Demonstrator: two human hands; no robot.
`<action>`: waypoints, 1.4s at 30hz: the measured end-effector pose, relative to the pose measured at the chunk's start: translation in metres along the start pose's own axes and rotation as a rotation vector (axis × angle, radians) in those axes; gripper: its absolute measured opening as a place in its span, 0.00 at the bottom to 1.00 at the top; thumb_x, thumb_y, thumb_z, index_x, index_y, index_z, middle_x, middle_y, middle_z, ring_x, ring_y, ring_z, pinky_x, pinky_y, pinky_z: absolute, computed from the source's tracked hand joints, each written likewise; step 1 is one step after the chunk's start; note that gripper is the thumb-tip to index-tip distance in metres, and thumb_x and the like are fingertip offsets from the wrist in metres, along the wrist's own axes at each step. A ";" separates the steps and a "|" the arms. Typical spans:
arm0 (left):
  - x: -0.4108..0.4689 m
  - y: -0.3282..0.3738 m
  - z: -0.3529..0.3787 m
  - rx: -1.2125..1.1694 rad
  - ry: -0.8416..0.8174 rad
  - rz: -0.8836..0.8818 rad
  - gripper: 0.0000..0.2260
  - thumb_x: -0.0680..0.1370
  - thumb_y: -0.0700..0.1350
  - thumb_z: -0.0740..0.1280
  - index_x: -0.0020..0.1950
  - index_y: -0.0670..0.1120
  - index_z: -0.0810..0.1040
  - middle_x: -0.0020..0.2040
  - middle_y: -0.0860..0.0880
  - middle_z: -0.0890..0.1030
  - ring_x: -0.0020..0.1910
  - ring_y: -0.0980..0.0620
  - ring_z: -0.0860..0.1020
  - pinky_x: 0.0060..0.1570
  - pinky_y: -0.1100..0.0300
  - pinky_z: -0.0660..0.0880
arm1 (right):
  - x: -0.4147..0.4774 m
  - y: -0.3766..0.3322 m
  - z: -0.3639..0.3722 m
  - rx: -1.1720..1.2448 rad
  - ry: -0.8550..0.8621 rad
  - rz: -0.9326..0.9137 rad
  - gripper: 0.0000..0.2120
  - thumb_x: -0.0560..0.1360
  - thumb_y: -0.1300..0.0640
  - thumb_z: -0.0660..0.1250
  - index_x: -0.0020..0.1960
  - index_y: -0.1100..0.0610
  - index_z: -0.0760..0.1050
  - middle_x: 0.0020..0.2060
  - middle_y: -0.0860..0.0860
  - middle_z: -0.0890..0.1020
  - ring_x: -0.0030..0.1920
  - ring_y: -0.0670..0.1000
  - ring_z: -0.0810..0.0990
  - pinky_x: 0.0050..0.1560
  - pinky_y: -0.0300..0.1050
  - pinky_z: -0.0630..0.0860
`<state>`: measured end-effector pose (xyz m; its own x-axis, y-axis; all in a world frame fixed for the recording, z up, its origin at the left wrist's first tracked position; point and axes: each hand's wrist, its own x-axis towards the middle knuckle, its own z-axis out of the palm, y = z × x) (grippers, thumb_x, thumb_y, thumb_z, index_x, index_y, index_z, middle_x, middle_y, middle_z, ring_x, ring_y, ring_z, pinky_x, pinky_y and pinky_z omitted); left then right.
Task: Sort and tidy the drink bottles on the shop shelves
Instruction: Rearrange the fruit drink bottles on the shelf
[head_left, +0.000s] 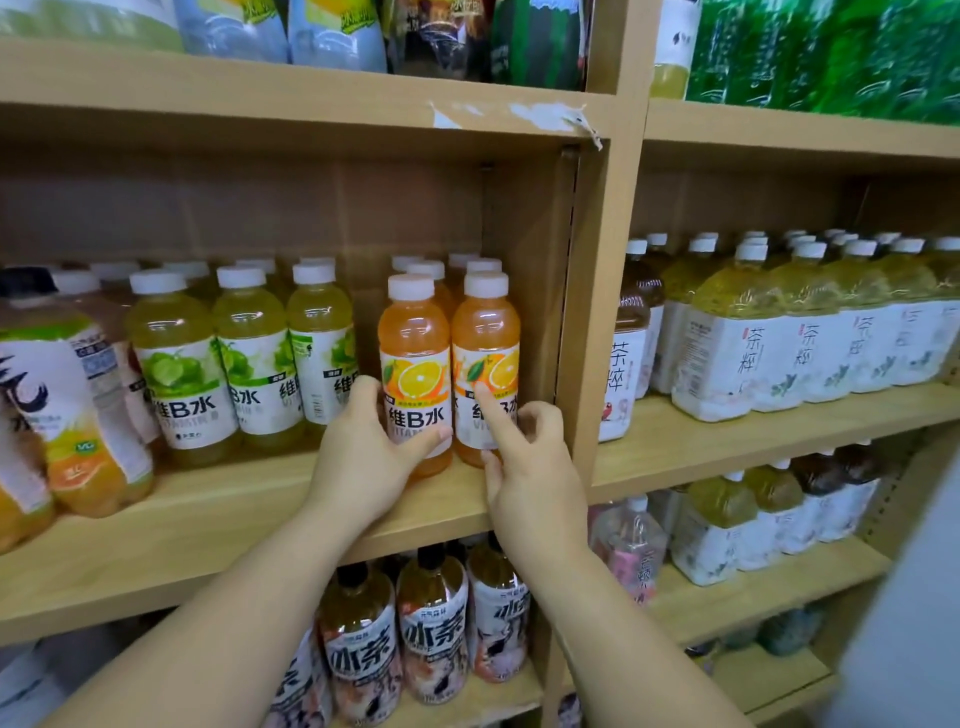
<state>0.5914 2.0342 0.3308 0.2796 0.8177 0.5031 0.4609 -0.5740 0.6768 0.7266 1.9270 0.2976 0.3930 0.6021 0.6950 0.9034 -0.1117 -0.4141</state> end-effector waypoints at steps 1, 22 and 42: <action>0.000 -0.002 -0.001 -0.017 -0.006 0.001 0.26 0.68 0.59 0.79 0.57 0.52 0.71 0.52 0.55 0.81 0.49 0.53 0.80 0.45 0.55 0.78 | 0.001 0.001 0.001 -0.010 -0.007 -0.001 0.36 0.78 0.59 0.69 0.77 0.35 0.58 0.64 0.54 0.68 0.52 0.56 0.78 0.41 0.52 0.80; 0.004 0.004 0.005 0.023 -0.071 0.059 0.27 0.73 0.59 0.74 0.68 0.52 0.73 0.61 0.52 0.81 0.57 0.52 0.80 0.55 0.53 0.79 | 0.010 -0.009 -0.021 0.052 -0.180 0.069 0.30 0.83 0.55 0.61 0.81 0.40 0.56 0.69 0.50 0.64 0.59 0.53 0.77 0.57 0.51 0.78; 0.072 0.290 -0.051 0.350 0.513 0.793 0.23 0.76 0.56 0.68 0.67 0.46 0.76 0.61 0.45 0.77 0.60 0.42 0.75 0.60 0.49 0.70 | 0.236 0.016 -0.264 0.438 0.126 -0.105 0.22 0.79 0.44 0.70 0.70 0.48 0.72 0.60 0.49 0.79 0.58 0.48 0.79 0.58 0.46 0.75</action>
<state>0.7020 1.9245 0.5908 0.2544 0.0404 0.9663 0.5439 -0.8321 -0.1083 0.8789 1.8583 0.6099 0.3457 0.4882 0.8013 0.7923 0.3056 -0.5280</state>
